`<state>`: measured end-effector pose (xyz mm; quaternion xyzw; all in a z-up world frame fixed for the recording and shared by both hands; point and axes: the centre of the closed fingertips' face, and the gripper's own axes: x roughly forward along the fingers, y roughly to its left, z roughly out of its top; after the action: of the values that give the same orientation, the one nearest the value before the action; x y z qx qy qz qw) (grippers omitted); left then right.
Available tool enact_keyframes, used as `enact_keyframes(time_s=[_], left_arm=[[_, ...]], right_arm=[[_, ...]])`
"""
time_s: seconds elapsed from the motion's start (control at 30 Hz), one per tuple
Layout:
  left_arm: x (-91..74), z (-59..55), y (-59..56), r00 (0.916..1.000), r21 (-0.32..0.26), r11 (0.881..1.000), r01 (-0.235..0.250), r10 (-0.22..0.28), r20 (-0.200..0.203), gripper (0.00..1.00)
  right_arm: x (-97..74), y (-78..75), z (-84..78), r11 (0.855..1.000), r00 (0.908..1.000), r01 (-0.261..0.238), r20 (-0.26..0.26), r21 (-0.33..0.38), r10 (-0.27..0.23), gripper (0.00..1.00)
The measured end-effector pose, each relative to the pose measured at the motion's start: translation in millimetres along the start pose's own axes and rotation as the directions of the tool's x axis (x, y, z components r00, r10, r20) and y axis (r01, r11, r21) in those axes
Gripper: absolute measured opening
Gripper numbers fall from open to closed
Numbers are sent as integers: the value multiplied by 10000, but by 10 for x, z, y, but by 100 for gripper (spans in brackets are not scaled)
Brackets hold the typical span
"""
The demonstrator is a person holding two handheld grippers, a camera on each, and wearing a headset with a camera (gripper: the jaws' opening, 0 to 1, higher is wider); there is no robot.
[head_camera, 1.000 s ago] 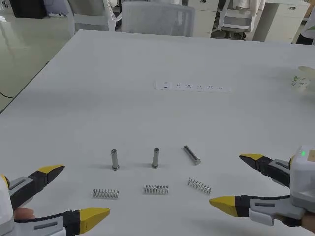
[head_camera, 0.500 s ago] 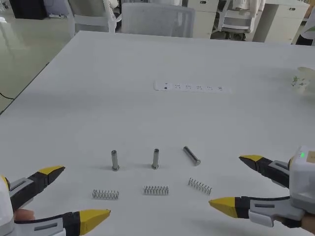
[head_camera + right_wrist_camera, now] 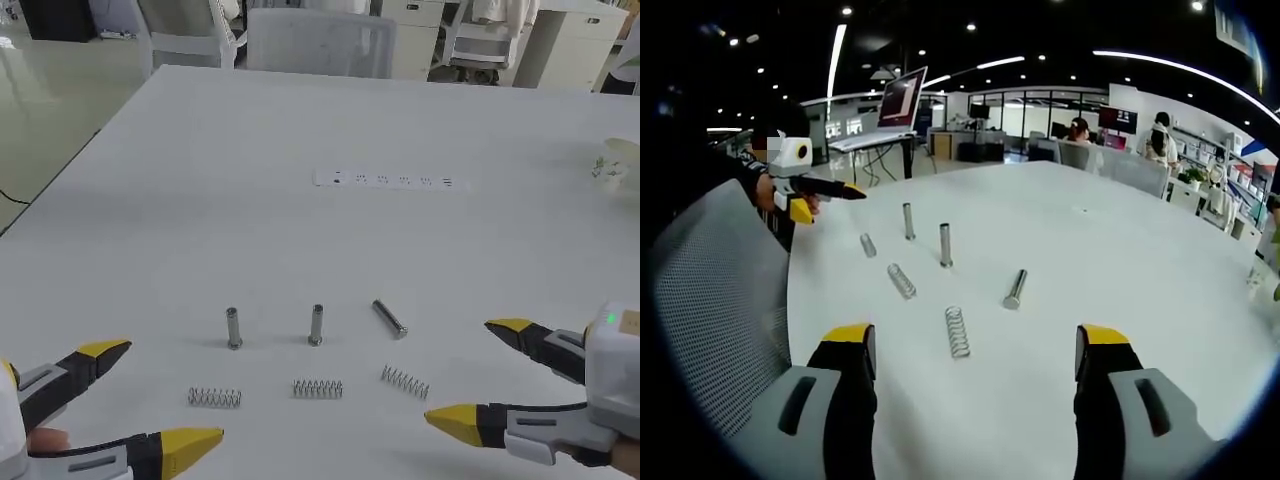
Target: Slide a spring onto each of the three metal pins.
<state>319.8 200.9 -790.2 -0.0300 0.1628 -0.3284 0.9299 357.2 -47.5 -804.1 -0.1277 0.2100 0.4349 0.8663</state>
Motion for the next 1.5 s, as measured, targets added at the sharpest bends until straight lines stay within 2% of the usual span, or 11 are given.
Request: enact_keyframes(time_s=[0.57, 1.0, 1.23, 1.5], left_arm=[[-3, 2, 2, 10000, -12, 10000, -32, 32, 53, 88], [-8, 86, -27, 9997, 84, 10000, 3, -5, 224, 88], [-23, 157, -59, 9993, 173, 9998, 27, -33, 375, 88], [-57, 239, -102, 9984, 268, 9996, 36, -51, 561, 88]], right_arm=[[-9, -12, -2, 10000, 10000, 49, 0, 72, -49, 81], [-32, -62, 46, 9996, 9996, 192, 186, 200, -195, 81], [-91, -166, 133, 9987, 9984, 462, 303, 197, -468, 80], [-119, -305, 390, 9973, 9973, 640, 396, -353, -626, 79]])
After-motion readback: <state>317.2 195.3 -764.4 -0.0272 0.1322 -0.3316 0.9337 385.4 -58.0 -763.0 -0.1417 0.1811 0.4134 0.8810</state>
